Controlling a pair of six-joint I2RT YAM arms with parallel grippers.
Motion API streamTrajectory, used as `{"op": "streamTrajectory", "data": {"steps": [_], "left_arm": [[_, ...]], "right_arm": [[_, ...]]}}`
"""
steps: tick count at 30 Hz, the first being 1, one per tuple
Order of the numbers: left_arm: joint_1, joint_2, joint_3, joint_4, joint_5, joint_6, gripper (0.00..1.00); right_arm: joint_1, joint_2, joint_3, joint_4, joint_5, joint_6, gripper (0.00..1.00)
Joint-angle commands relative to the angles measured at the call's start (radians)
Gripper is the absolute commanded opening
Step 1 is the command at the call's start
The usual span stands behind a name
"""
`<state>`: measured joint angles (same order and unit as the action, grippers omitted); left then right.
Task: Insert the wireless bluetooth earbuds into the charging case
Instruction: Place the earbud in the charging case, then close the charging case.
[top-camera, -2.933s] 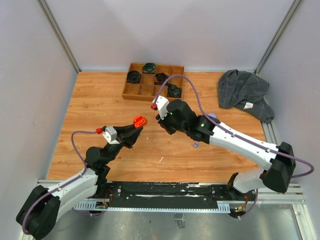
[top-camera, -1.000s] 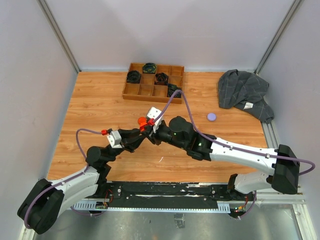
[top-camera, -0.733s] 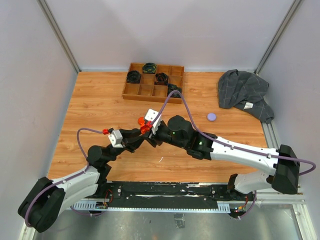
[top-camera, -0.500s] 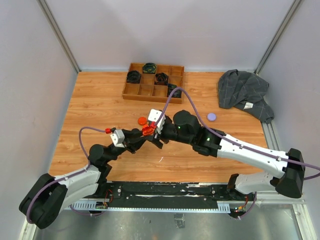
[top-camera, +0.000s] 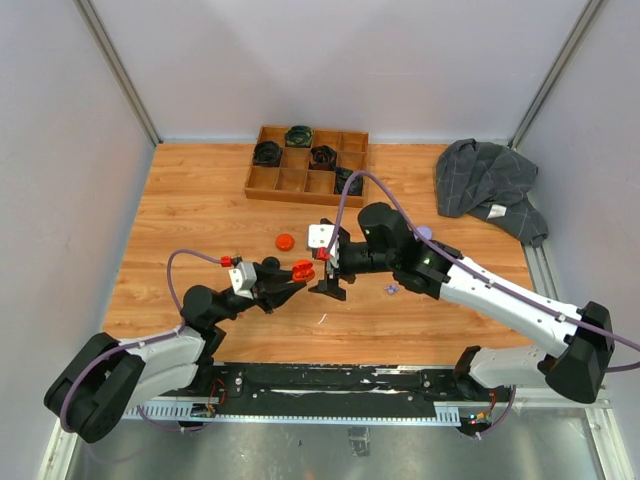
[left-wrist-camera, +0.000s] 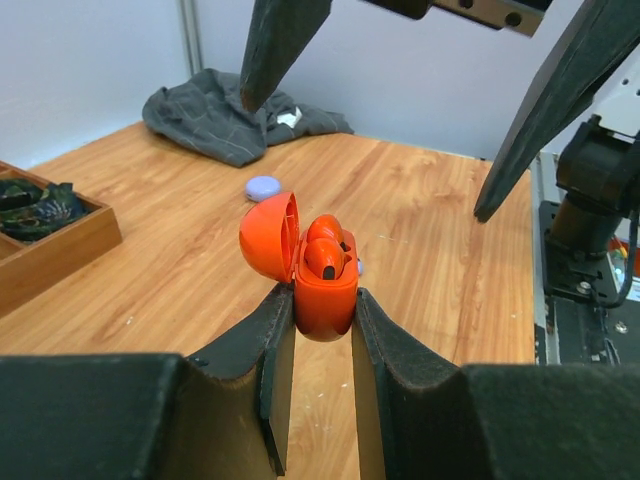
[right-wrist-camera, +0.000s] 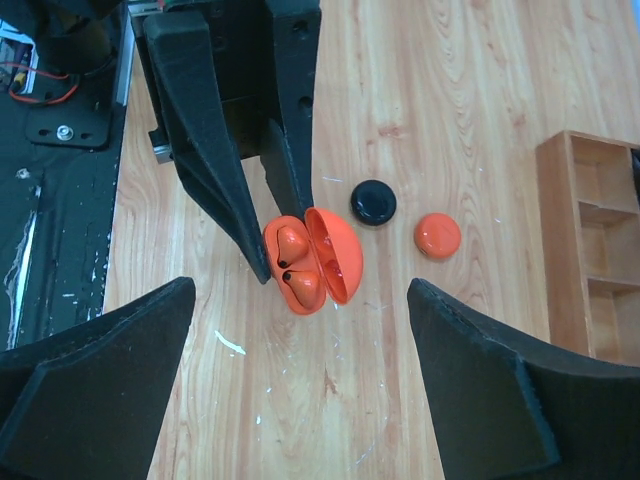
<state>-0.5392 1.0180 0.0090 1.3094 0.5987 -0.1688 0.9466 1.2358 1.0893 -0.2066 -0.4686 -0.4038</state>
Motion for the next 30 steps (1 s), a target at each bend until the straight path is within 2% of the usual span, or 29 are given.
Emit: {"op": "streamTrajectory", "data": {"steps": [1,13,30], "left_arm": [[-0.002,0.014,-0.021,0.069,0.059,-0.012,0.02],[-0.002,0.012,-0.019,0.06,0.043,-0.019,0.02],[-0.002,0.037,0.014,-0.057,-0.052,-0.01,0.02]], "right_arm": [[-0.03,0.046,0.042,-0.028,-0.114,-0.082,0.89],[-0.046,0.167,0.099,-0.075,-0.193,-0.104,0.86],[-0.048,0.075,0.053,-0.123,-0.167,-0.119,0.84]]}}
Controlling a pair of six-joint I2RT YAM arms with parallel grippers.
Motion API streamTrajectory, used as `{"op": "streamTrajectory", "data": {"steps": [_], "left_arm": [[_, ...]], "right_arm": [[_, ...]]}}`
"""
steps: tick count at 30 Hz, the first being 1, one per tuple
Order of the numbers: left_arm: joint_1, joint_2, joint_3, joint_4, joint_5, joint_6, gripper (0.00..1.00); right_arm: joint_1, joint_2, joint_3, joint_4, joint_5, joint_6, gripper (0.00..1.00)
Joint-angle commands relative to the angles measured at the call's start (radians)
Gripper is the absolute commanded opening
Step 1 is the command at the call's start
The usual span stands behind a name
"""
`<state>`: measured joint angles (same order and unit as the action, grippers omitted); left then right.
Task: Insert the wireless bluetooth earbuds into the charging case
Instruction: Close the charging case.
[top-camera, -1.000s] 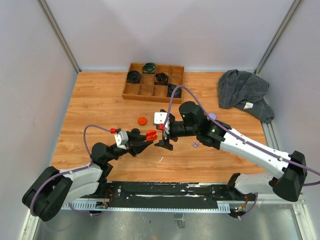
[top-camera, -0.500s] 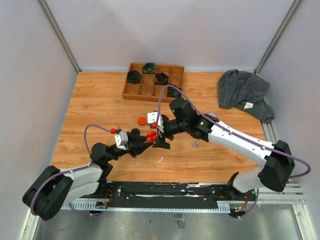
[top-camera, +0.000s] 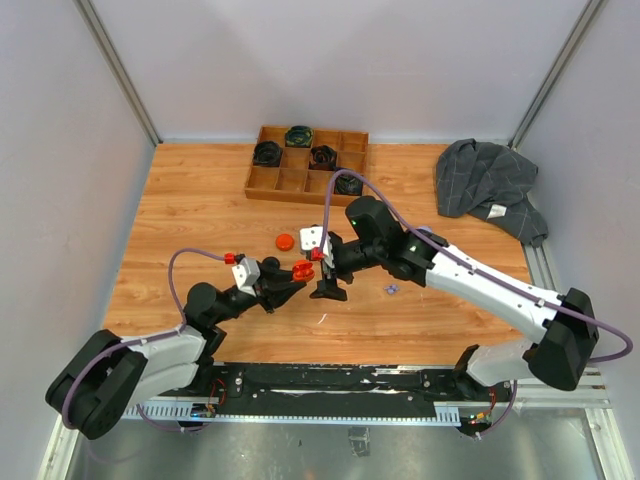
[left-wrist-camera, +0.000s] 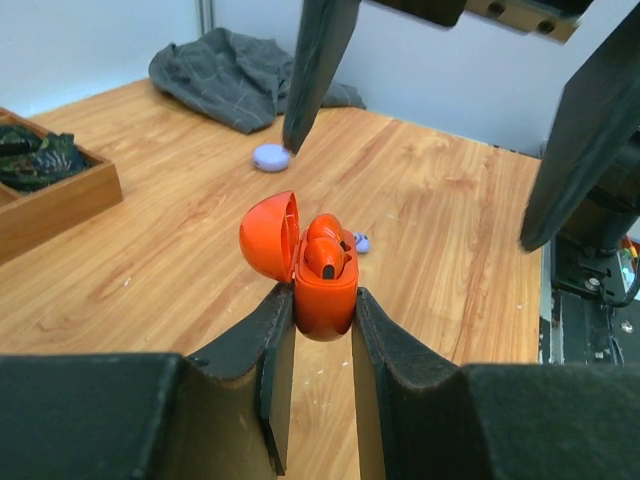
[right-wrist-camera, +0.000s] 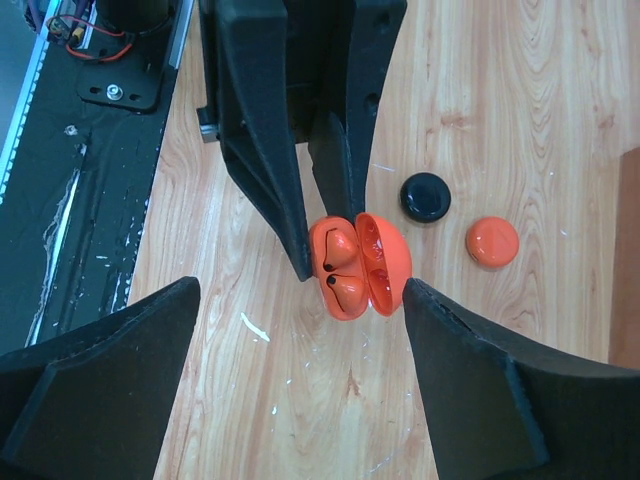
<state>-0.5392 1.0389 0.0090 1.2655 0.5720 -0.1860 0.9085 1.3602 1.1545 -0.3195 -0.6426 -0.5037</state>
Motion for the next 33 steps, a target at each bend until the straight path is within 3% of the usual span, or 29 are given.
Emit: {"op": "streamTrajectory", "data": {"steps": [1,7,11,21,33], "left_arm": [[-0.002,0.021,0.015,-0.015,-0.027,0.005,0.02],[-0.002,0.051,0.025,-0.016,-0.031,-0.004,0.02],[-0.002,0.067,0.016,0.062,0.045,-0.009,0.02],[-0.006,0.088,0.004,0.161,0.155,-0.014,0.03],[-0.007,0.082,0.021,0.065,0.033,-0.026,0.03]], "right_arm": [[-0.009,-0.058,-0.017,-0.01,0.021,-0.018,0.84],[-0.014,-0.104,-0.068,0.012,0.085,0.005,0.84],[-0.017,-0.092,-0.082,0.048,0.094,0.006,0.85],[-0.016,0.043,-0.003,0.019,-0.007,-0.023,0.86],[-0.017,0.066,0.014,-0.076,-0.12,-0.05,0.81]]}}
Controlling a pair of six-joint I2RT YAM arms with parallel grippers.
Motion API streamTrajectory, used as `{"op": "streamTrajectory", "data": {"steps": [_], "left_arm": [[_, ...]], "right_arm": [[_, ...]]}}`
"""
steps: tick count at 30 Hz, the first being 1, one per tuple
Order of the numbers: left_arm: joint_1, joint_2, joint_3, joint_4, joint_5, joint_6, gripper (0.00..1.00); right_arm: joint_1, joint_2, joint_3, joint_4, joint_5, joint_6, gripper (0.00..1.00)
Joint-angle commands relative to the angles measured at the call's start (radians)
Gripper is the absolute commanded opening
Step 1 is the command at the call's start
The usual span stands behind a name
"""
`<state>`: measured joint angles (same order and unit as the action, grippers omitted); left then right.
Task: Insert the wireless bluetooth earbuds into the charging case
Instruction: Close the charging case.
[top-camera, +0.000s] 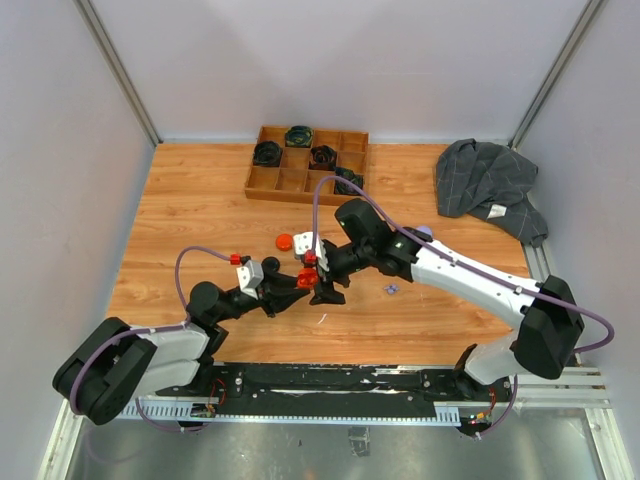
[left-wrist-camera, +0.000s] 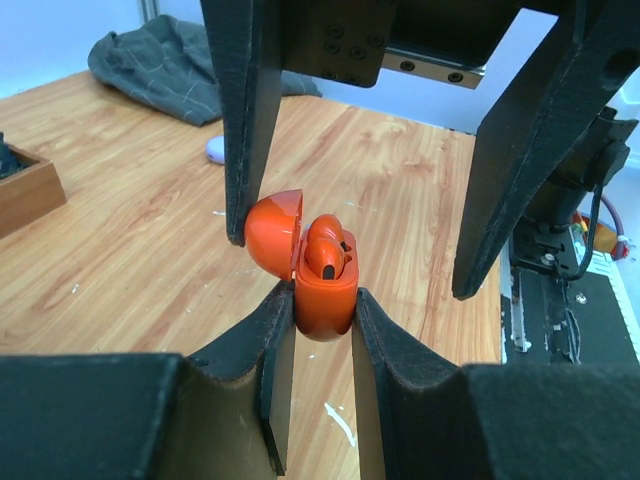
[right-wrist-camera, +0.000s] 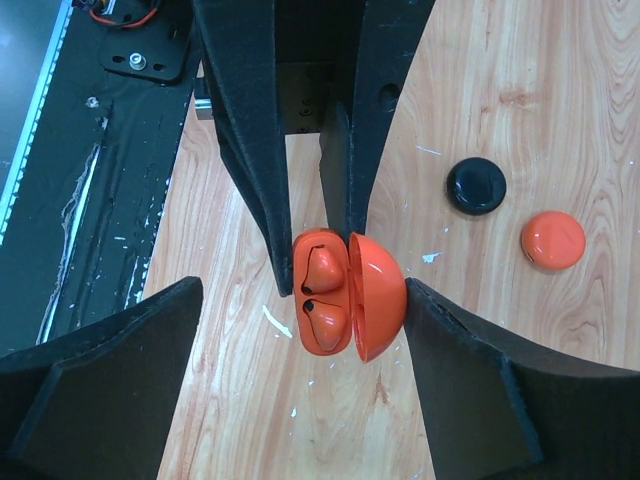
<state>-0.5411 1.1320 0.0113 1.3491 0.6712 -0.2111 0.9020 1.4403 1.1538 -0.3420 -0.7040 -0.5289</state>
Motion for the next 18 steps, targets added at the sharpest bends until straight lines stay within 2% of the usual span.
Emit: {"op": "streamTrajectory", "data": {"steps": [1,12,18], "left_arm": [[-0.005,-0.011,0.018,-0.021,-0.072,-0.002,0.02],[-0.005,-0.02,0.023,-0.063,-0.112,0.005,0.02],[-0.005,-0.015,0.038,-0.102,-0.158,-0.027,0.02]], "right_arm": [[-0.011,-0.017,0.013,-0.059,-0.06,-0.027,0.8],[-0.011,-0.064,-0.001,-0.092,-0.039,-0.03,0.77],[-0.012,-0.116,-0.037,-0.025,0.155,0.067,0.79]]}}
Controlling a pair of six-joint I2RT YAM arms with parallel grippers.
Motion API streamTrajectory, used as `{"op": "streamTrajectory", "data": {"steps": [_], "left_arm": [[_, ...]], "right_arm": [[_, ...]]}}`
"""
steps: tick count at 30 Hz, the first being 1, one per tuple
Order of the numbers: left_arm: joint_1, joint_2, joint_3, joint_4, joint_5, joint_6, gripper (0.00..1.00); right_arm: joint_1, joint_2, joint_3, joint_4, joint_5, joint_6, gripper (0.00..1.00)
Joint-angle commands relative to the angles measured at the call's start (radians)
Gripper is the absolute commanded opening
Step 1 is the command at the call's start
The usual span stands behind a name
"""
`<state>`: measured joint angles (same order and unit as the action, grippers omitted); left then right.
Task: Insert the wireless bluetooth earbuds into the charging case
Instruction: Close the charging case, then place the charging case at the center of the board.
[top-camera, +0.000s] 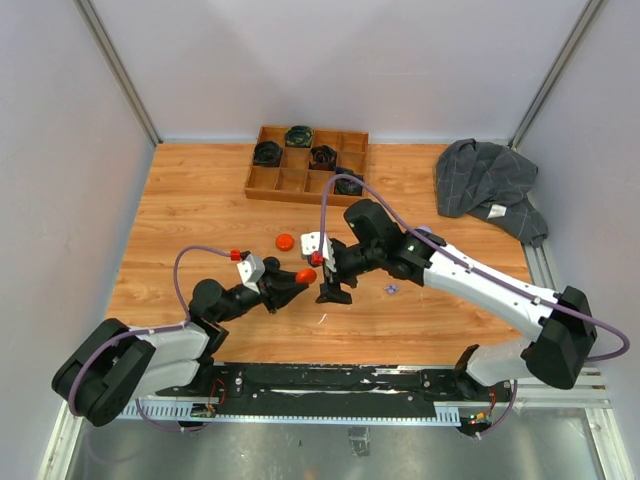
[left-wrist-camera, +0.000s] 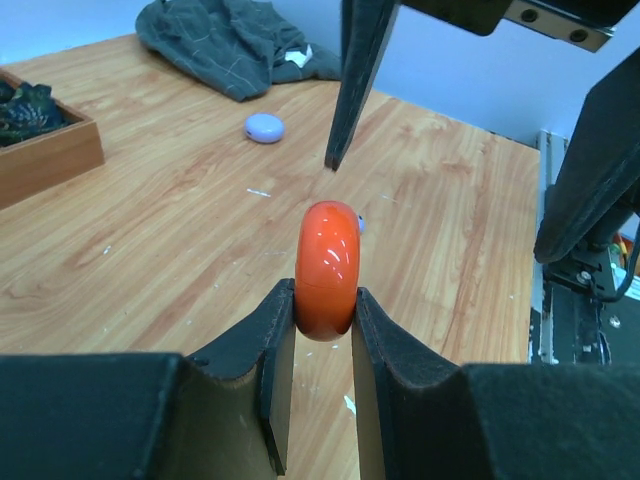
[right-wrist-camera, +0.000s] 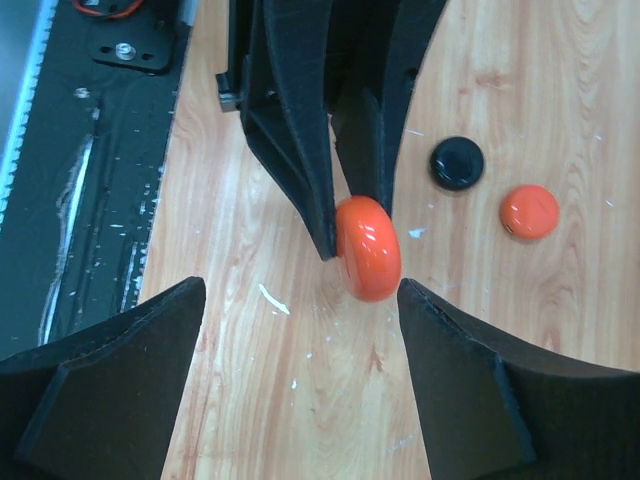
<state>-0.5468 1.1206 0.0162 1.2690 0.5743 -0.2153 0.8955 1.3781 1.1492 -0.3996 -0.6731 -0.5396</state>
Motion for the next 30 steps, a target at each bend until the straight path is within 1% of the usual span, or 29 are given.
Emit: {"op": "streamTrajectory", "data": {"steps": [1,4,6,11,13,16,19,22,25,30], "left_arm": [[0.001,-0.002,0.035,-0.033,-0.083,-0.039,0.02],[0.001,-0.014,0.042,-0.079,-0.18,-0.12,0.03],[0.001,-0.032,0.057,-0.16,-0.259,-0.195,0.03],[0.003,-0.096,0.125,-0.531,-0.416,-0.345,0.03],[0.013,-0.121,0.132,-0.632,-0.446,-0.416,0.03],[0.035,-0.142,0.134,-0.747,-0.455,-0.512,0.05],[0.066,-0.129,0.138,-0.824,-0.45,-0.578,0.07],[0.096,-0.097,0.136,-0.848,-0.422,-0.638,0.07],[0.116,-0.051,0.138,-0.849,-0.404,-0.676,0.08],[0.148,0.073,0.178,-0.878,-0.362,-0.712,0.1]], "right_arm": [[-0.006,-0.068,-0.051,0.062,0.171,0.101,0.8],[-0.01,-0.112,-0.128,0.145,0.297,0.173,0.81],[-0.015,-0.135,-0.169,0.182,0.378,0.214,0.82],[-0.025,-0.183,-0.27,0.27,0.548,0.284,0.83],[-0.026,-0.204,-0.314,0.316,0.616,0.309,0.84],[-0.037,-0.239,-0.376,0.38,0.733,0.345,0.86],[-0.05,-0.279,-0.451,0.458,0.812,0.385,0.87],[-0.055,-0.323,-0.515,0.527,0.905,0.415,0.87],[-0.057,-0.362,-0.564,0.567,0.954,0.436,0.87],[-0.06,-0.419,-0.606,0.596,1.047,0.443,0.87]]}}
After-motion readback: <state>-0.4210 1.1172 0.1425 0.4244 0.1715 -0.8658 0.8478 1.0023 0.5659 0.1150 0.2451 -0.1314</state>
